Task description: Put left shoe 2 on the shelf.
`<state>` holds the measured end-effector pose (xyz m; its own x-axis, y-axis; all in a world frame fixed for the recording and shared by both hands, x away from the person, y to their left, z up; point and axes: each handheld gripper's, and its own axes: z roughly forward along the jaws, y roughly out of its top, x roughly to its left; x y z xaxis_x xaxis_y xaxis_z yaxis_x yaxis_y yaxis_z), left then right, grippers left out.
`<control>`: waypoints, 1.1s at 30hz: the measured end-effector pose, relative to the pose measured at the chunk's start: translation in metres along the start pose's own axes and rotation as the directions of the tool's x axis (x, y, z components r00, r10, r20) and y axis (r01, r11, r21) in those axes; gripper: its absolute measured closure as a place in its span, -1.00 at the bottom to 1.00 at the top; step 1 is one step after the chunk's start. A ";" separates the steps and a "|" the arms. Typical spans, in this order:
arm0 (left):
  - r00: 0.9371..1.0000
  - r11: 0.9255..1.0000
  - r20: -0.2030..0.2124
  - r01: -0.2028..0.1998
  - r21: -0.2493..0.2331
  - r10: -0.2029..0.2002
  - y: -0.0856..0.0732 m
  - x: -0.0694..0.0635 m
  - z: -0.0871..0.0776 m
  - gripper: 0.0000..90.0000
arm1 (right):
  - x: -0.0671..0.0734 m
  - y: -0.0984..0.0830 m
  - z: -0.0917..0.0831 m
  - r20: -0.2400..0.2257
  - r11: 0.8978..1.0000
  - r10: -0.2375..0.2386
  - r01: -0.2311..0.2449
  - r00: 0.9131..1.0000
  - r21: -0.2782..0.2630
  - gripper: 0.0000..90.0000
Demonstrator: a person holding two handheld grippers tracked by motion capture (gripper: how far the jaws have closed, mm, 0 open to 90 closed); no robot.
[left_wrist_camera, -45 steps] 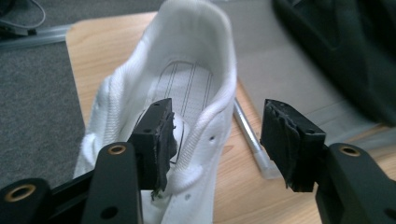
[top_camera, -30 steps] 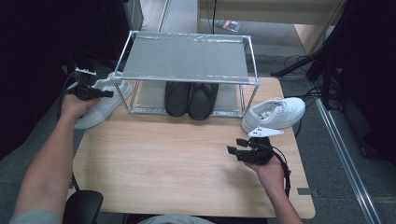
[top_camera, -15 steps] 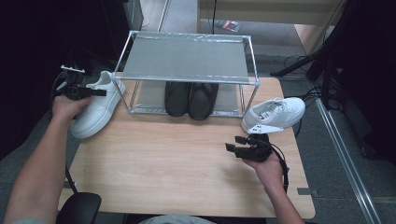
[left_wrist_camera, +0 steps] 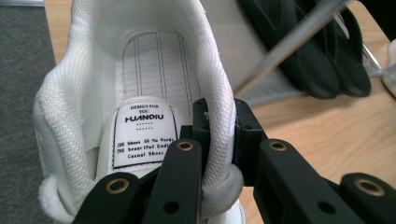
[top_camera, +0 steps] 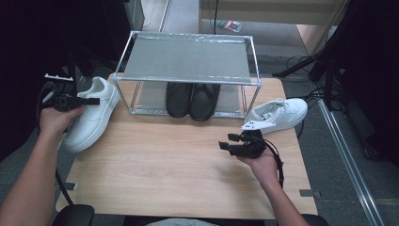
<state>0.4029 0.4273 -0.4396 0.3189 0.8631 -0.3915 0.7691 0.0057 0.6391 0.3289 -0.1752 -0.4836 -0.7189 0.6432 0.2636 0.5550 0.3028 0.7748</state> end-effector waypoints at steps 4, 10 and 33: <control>1.000 1.000 -0.011 -0.008 0.005 0.008 -0.008 -0.008 -0.005 0.86 | 0.001 0.005 0.004 -0.016 1.000 -0.015 0.015 1.000 -0.002 -0.02; 1.000 1.000 -0.019 0.013 -0.003 -0.013 -0.027 -0.023 -0.015 0.86 | 0.003 0.011 0.011 -0.041 1.000 -0.028 0.028 0.999 0.002 -0.01; 0.998 0.999 0.035 -0.045 0.010 0.044 -0.073 -0.086 -0.023 0.86 | 0.010 0.020 0.019 -0.071 0.998 -0.059 0.059 0.996 -0.003 0.00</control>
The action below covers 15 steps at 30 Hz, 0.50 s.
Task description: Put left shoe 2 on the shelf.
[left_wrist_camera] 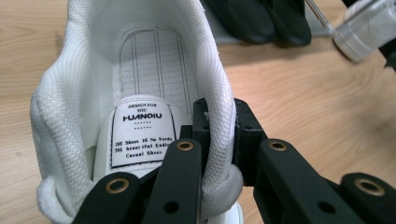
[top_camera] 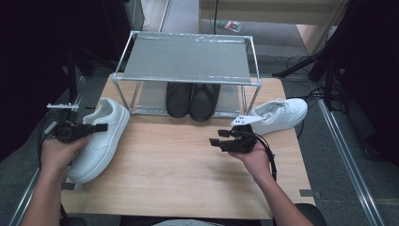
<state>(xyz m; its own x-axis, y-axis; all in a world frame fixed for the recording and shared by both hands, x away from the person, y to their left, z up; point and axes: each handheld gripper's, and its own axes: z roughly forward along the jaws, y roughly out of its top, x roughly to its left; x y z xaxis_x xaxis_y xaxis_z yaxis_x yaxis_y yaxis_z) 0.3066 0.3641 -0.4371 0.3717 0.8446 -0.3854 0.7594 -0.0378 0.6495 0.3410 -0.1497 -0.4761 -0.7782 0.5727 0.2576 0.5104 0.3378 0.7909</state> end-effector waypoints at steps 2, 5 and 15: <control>0.999 0.999 0.000 -0.032 0.014 0.032 0.001 -0.008 0.003 0.86 | 0.000 0.000 0.000 0.003 1.000 0.006 -0.006 1.000 -0.001 0.00; 0.997 0.997 0.030 -0.067 0.023 0.067 0.003 -0.021 0.010 0.85 | 0.000 0.000 -0.001 0.005 1.000 0.003 -0.003 1.000 0.003 0.00; 0.981 0.984 0.110 -0.168 0.050 0.162 0.013 -0.056 0.033 0.85 | 0.003 -0.005 -0.002 0.012 1.000 0.005 -0.005 1.000 -0.002 0.00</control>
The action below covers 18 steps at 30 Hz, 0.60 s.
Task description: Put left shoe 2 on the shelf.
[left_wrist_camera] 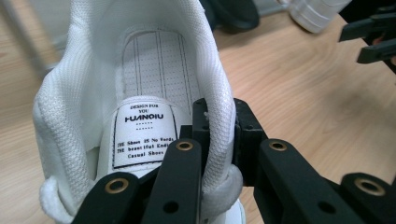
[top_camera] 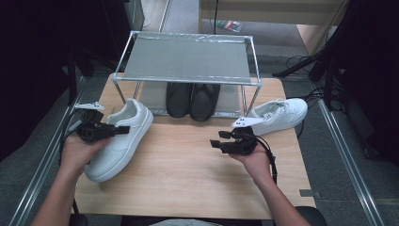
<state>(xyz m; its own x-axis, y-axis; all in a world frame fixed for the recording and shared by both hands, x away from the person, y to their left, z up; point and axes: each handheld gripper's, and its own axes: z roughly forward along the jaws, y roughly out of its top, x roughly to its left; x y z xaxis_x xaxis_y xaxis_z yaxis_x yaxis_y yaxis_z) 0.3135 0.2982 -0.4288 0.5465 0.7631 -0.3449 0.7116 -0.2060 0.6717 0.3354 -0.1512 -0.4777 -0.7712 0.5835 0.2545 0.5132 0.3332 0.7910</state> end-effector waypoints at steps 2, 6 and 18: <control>1.000 1.000 0.013 -0.017 0.010 0.017 0.004 -0.008 0.007 0.85 | 0.001 -0.001 -0.001 0.000 1.000 0.001 -0.001 1.000 -0.006 0.00; 0.995 0.996 0.069 -0.073 0.048 0.070 0.013 -0.025 0.023 0.85 | 0.003 -0.004 -0.003 0.009 1.000 -0.005 0.005 1.000 -0.007 0.00; 0.968 0.976 0.179 -0.197 0.094 0.178 0.031 -0.065 0.062 0.85 | 0.002 -0.015 -0.017 0.056 1.000 0.016 -0.015 0.998 -0.017 0.00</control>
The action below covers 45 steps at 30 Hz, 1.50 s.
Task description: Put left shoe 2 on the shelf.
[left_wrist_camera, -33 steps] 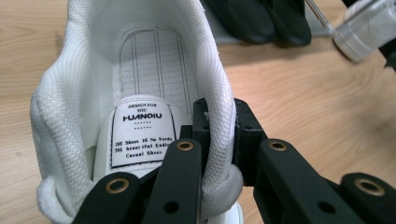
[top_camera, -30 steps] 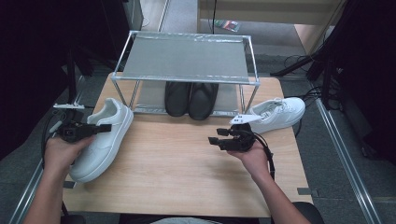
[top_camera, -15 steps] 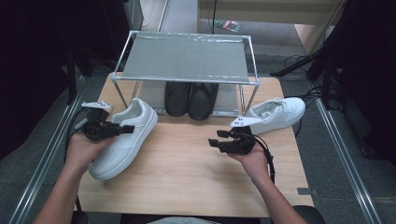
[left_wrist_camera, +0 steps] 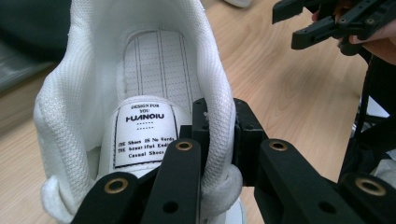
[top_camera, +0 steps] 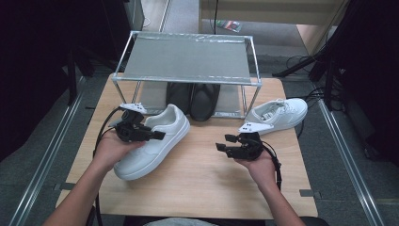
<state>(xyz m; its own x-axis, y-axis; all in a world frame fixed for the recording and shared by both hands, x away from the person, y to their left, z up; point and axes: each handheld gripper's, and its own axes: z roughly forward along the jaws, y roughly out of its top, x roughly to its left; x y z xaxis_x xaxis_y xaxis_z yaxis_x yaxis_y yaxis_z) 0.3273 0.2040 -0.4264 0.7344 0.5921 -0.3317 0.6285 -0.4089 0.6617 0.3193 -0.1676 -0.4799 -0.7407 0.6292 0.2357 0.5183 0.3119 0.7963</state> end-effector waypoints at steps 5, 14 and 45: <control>0.999 1.000 0.025 -0.025 0.019 0.024 0.007 -0.009 0.013 0.85 | -0.001 -0.003 -0.005 0.011 1.000 0.008 -0.008 1.000 -0.008 0.00; 0.993 0.993 0.088 -0.086 0.086 0.078 0.019 -0.025 0.051 0.84 | -0.002 -0.010 -0.014 0.039 0.999 0.030 -0.029 0.999 -0.016 0.00; 0.991 0.995 0.111 -0.077 0.067 0.069 0.011 -0.032 0.070 0.45 | 0.005 -0.006 -0.007 -0.007 1.000 -0.010 0.010 1.000 -0.016 0.14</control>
<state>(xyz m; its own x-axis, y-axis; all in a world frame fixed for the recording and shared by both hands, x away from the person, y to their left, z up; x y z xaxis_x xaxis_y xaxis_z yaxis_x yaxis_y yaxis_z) 0.3285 0.1320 -0.4560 0.7999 0.4815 -0.3581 0.5860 -0.4985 0.6388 0.3095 -0.1713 -0.4791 -0.7488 0.6209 0.2317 0.5041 0.3067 0.8074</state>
